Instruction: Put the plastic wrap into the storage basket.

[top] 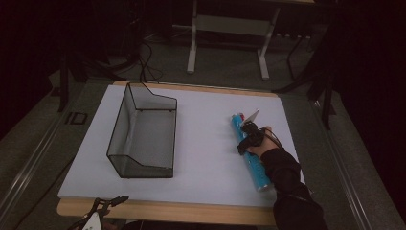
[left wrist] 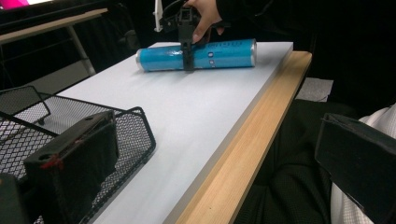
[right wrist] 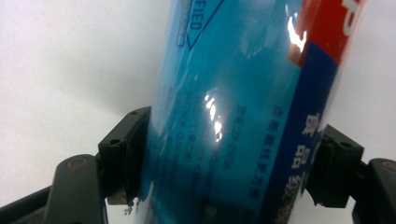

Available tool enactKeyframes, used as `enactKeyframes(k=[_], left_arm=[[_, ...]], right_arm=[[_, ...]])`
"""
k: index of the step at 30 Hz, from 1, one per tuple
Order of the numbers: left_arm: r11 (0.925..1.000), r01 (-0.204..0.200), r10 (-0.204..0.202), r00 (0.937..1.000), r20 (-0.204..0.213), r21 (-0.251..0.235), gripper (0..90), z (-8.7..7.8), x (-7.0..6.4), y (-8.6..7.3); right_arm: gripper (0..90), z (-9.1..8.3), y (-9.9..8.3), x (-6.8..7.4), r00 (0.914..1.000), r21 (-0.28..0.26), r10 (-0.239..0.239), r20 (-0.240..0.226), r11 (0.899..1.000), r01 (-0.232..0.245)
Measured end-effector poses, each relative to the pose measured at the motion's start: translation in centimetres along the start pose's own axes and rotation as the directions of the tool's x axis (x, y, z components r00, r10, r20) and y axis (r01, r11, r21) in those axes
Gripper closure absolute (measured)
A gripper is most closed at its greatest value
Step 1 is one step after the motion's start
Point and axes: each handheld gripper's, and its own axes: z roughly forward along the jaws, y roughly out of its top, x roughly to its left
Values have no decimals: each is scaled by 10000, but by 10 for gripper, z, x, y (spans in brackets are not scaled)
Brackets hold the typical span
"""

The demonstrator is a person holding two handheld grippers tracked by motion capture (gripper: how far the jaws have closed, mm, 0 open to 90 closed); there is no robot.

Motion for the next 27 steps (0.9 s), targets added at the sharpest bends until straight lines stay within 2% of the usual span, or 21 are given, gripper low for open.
enactKeyframes(k=[3,7,8,11,13,18,27], left_arm=[[10000,-7,7,10000,-19,-8,3,0,0,0],[10000,18,-18,10000,-22,-2,3,0,1,0],[10000,26,-26,10000,-26,-2,3,0,1,0],[10000,85,-85,10000,-2,-19,3,-1,1,0],[9999,98,-98,10000,-2,-49,3,-1,1,0],[10000,85,-85,10000,-5,-31,3,-1,1,0],[10000,69,-69,10000,-7,-28,3,-1,1,0]], right_arm=[[271,1,0,0,9997,-115,253,-66,9996,-254],[292,-4,-5,-9,9945,-464,828,-643,9952,-859],[298,-5,-6,-11,9941,-565,868,-646,9943,-905],[312,-9,-9,-11,9965,-1054,711,-441,9916,-754],[313,-13,-10,-12,9959,-1282,735,-519,9885,-797],[313,-32,-15,-14,9894,-2112,994,-1061,9700,-1201],[314,-60,-15,-5,9926,-3046,691,-1001,9476,-967]])
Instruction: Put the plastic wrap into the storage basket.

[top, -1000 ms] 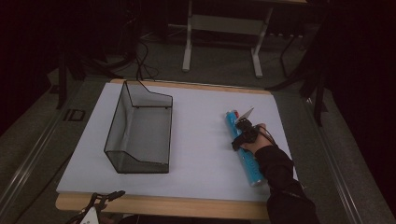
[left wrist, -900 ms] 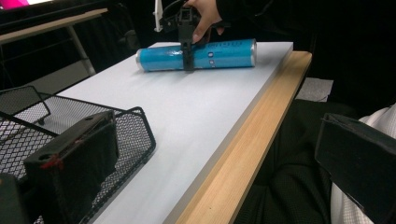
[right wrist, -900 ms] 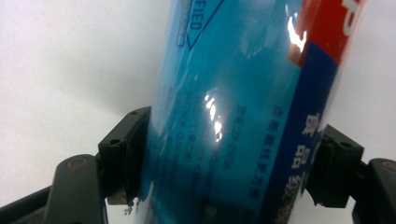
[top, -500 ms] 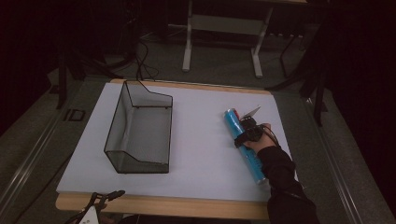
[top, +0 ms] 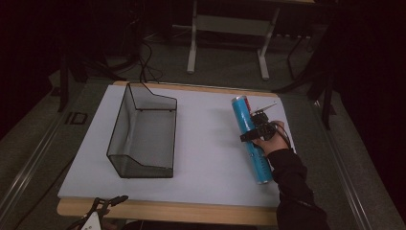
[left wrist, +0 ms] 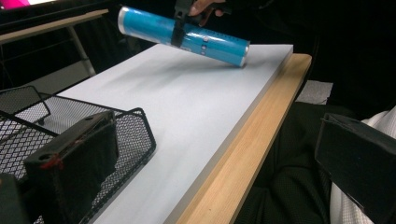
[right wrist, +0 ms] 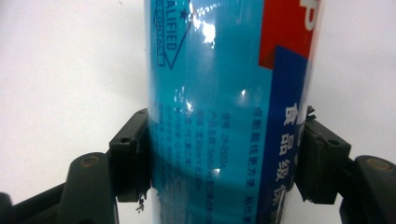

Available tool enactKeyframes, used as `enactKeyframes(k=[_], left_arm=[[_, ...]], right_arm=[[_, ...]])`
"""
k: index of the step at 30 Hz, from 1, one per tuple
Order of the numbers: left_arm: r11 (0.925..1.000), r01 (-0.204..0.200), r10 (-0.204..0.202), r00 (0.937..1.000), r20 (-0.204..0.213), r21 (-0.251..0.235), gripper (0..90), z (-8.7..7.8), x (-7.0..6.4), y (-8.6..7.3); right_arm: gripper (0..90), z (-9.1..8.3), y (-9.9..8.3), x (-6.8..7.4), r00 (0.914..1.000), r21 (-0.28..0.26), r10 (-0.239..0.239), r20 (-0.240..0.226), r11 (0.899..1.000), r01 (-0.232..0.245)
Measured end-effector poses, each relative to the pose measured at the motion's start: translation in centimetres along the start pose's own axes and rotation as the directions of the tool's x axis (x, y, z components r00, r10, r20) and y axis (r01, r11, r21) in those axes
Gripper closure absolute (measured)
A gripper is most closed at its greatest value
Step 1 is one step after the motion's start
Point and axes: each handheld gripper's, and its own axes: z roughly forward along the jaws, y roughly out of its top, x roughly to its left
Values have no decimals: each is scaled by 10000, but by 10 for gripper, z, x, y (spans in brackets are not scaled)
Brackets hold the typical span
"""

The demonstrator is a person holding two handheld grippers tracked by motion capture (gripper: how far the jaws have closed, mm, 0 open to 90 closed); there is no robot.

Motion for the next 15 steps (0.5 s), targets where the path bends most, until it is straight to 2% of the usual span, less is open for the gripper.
enactKeyframes(k=[5,10,15], left_arm=[[10000,12,-12,10000,10,-19,3,0,0,0],[10000,-6,6,10000,22,-16,3,0,0,0],[10000,-9,9,10000,22,-11,3,0,0,0]], right_arm=[[315,-10,3,9,9997,-607,-225,82,9979,229],[315,-20,7,20,9990,-1242,-416,-137,9915,396],[315,-29,14,34,9970,-1602,-747,-186,9845,707]])
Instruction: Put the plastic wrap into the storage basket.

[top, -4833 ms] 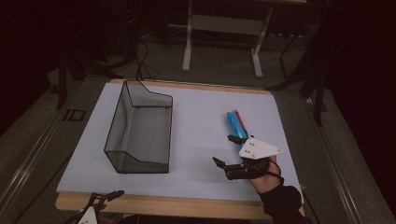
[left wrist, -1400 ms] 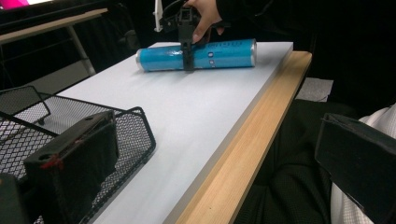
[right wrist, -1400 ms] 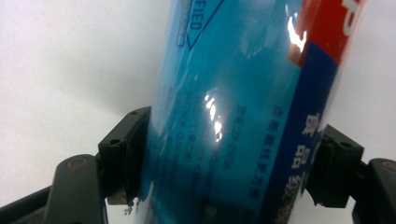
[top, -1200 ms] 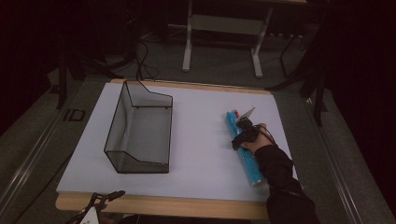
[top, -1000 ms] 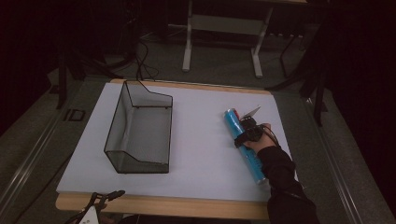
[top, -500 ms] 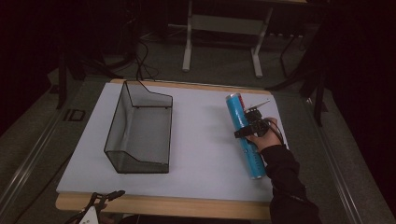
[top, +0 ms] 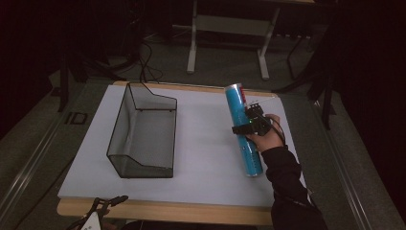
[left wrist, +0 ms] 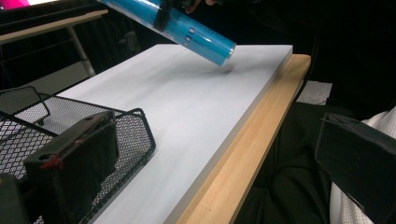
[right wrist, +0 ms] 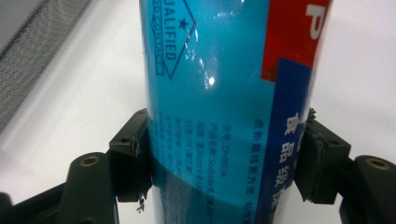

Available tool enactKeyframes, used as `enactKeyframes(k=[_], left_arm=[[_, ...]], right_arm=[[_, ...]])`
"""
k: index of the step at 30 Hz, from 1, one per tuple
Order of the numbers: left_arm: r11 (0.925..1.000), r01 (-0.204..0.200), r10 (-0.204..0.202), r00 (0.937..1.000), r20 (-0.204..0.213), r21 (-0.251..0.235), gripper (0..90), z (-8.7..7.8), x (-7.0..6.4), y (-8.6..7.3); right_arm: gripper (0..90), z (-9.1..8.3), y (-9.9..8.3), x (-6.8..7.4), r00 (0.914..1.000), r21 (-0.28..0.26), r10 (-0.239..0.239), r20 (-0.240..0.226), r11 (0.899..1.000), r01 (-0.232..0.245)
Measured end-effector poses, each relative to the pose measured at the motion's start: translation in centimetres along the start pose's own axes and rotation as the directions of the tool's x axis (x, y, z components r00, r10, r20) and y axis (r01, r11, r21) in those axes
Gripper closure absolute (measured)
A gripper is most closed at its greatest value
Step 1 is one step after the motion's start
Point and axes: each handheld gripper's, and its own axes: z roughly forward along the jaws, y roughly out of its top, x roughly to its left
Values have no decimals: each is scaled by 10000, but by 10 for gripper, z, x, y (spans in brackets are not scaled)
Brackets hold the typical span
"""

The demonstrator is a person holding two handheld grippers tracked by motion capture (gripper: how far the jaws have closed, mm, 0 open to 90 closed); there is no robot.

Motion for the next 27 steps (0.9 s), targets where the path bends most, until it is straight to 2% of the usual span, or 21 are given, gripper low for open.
enactKeyframes(k=[15,19,22,27], left_arm=[[10000,-33,33,10000,-12,-17,3,0,0,0],[10000,20,-20,10000,10,-62,3,0,0,0],[10000,25,-25,10000,11,-77,3,-1,0,0],[10000,-31,31,10000,8,-64,3,-1,0,0]], right_arm=[[315,-18,34,46,9963,-802,-400,-760,9962,339],[315,-21,42,62,9928,-966,-800,-889,9928,713],[315,-22,45,69,9913,-1024,-913,-949,9914,815],[315,-25,56,89,9865,-1298,-1130,-1185,9867,975]])
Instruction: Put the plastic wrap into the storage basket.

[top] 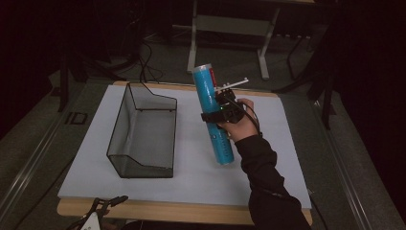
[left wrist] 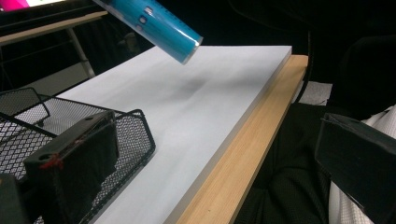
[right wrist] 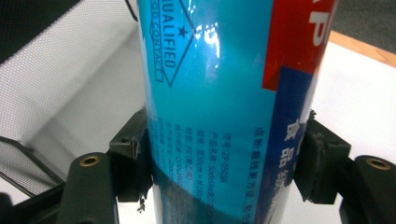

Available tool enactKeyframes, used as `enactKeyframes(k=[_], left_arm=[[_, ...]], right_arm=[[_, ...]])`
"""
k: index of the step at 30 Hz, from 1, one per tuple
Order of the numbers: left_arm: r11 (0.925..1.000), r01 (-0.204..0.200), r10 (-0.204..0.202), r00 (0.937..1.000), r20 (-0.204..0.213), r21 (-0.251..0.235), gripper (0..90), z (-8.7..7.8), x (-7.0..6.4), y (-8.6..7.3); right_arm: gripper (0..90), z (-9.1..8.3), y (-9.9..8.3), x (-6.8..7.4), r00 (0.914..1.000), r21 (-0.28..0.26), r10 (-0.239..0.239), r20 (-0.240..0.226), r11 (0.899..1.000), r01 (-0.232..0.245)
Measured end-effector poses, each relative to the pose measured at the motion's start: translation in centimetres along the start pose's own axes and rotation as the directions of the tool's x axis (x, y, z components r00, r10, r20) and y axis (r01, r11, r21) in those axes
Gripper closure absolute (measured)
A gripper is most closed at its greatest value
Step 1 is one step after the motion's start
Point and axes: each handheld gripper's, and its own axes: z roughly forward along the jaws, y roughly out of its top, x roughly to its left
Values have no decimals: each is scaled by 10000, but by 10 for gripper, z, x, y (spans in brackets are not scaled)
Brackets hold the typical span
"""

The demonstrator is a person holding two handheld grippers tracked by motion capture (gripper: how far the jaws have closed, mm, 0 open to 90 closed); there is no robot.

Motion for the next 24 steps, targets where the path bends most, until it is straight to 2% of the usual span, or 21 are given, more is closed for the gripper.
enactKeyframes(k=[2,5,6,13,17,21,24], left_arm=[[10000,15,-15,10000,10,-8,3,0,0,0],[10000,63,-63,10000,36,-17,3,0,0,0],[10000,43,-42,10000,24,-24,3,0,0,0],[10000,39,-39,10000,30,-35,3,0,0,0],[10000,12,-12,10000,18,-16,3,0,0,0],[10000,-17,17,10000,23,4,3,-1,-1,0],[10000,14,-14,10000,26,-63,3,-1,0,0]], right_arm=[[315,0,2,3,10000,-38,-34,-80,10000,34],[315,1,12,16,9998,-210,-202,-72,9996,200],[315,2,16,22,9995,-284,-246,-217,9993,239],[315,5,28,41,9985,-561,-308,-454,9980,283],[315,9,34,52,9966,-736,-140,-815,9973,80],[315,15,40,67,9972,-972,-190,-722,9952,119],[315,19,45,76,9963,-1134,-121,-846,9935,24]])
